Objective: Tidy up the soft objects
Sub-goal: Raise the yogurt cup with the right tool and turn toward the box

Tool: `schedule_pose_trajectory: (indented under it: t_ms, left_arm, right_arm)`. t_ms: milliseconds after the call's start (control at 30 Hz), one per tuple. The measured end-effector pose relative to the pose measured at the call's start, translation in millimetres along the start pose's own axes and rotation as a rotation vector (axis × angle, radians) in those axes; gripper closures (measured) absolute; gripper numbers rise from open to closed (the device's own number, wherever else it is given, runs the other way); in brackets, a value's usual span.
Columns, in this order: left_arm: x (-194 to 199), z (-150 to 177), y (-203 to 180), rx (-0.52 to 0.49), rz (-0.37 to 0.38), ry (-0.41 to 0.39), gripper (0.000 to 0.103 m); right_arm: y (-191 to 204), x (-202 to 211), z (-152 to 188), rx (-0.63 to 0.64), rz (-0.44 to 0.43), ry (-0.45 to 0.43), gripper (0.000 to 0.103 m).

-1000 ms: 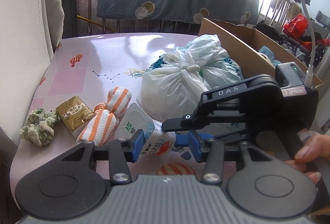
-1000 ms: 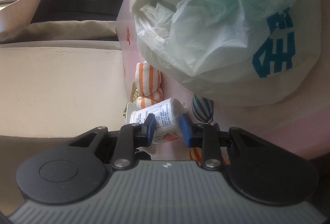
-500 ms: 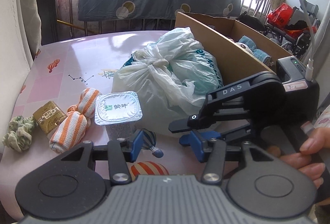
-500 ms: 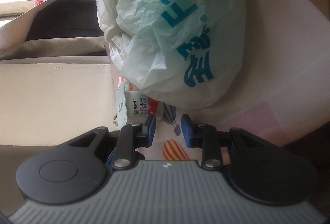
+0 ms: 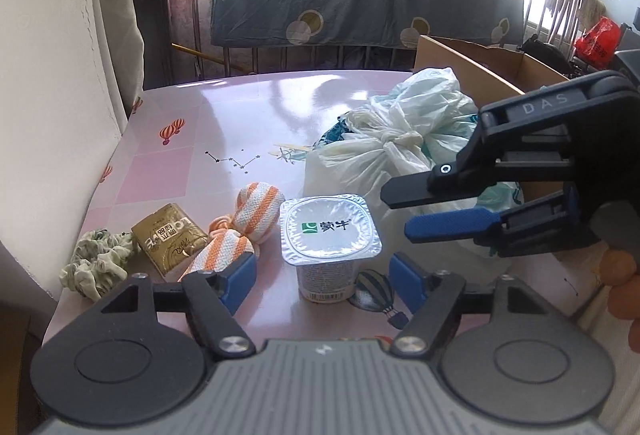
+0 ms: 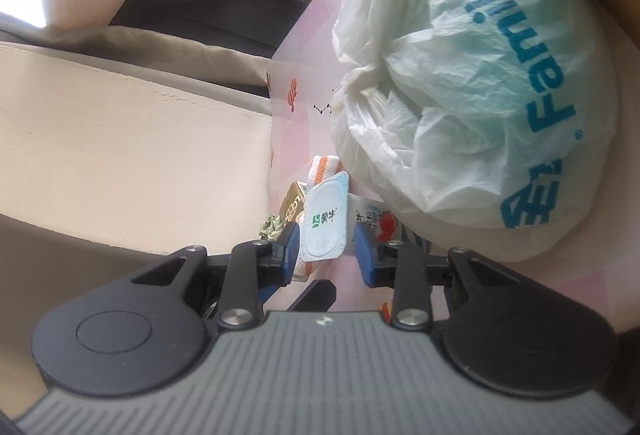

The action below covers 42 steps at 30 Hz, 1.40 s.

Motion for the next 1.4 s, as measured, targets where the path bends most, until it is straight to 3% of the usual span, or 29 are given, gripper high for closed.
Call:
schedule_pose_trajectory:
  t_ms: [200, 533, 633, 767, 1133, 1400]
  left_arm:
    - [-23, 1, 0, -0.004, 0.015, 0.036, 0.026]
    - [-44, 0, -2, 0.035, 0.074, 0.053, 0.031]
    - [-43, -2, -3, 0.043, 0.087, 0.042, 0.040]
    - [-42, -4, -4, 0.055, 0.065, 0.040, 0.041]
    - [-11, -5, -2, 0.069, 0.046, 0.033, 0.041]
    - [37, -28, -12, 0.037, 0.006, -0.038, 0.041]
  right_arm:
    - [5, -16, -9, 0.023, 0.039, 0.019, 0.062]
    - [0, -36, -16, 0.023, 0.056, 0.035, 0.062]
    - [0, -32, -13, 0.033, 0.055, 0.038, 0.071]
    - [3, -16, -4, 0.051, 0.053, 0.039, 0.080]
    - [19, 6, 11, 0.025, 0.025, 0.055, 0.081]
    - [56, 35, 14, 0.052, -0.055, 0.028, 0.081]
Point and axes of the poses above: each gripper's, at about its wrist camera, not at the fingertips, and x roughly against the way its jaws point, y to its left, z to its underside, the point moved 2 cm from there along -x, roughly the way its jaws point, and after that the axes turned 12 degrees about -z, right-handed, at the moved point
